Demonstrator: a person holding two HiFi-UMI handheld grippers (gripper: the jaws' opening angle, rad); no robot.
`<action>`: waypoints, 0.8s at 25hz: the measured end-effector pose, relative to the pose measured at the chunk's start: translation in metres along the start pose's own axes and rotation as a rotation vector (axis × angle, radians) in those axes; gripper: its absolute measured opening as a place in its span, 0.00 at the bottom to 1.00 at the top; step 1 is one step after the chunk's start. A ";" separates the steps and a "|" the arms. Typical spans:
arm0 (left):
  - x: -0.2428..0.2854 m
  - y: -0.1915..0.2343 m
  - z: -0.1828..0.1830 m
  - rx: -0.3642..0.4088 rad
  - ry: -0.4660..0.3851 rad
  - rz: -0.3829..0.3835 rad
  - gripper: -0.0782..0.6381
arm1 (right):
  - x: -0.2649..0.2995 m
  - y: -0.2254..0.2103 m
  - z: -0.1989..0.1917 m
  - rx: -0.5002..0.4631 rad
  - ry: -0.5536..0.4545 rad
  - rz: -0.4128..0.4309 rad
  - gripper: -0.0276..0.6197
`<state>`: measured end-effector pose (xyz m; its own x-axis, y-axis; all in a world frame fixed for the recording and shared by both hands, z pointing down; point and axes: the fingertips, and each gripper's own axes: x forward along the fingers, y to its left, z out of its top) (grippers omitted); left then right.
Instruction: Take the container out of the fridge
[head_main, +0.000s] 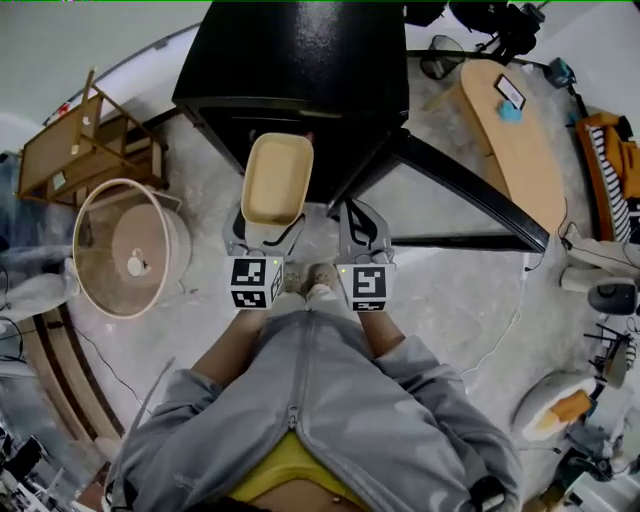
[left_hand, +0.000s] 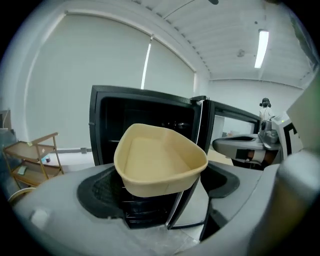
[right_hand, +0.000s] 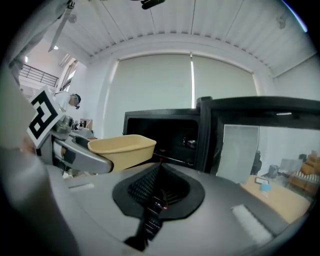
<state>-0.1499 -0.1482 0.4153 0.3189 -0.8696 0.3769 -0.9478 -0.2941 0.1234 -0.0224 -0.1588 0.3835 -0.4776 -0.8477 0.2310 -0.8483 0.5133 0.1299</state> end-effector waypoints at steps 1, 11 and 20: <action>-0.006 -0.001 0.010 0.003 -0.009 0.002 0.80 | -0.004 0.000 0.009 -0.003 -0.010 0.004 0.04; -0.051 -0.004 0.092 -0.003 -0.156 0.033 0.80 | -0.044 -0.009 0.091 -0.053 -0.152 0.004 0.04; -0.054 -0.002 0.104 0.016 -0.166 0.041 0.80 | -0.045 -0.017 0.103 -0.032 -0.153 0.019 0.04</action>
<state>-0.1649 -0.1423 0.2993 0.2775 -0.9341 0.2245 -0.9602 -0.2621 0.0964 -0.0100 -0.1435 0.2721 -0.5252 -0.8468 0.0847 -0.8319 0.5318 0.1583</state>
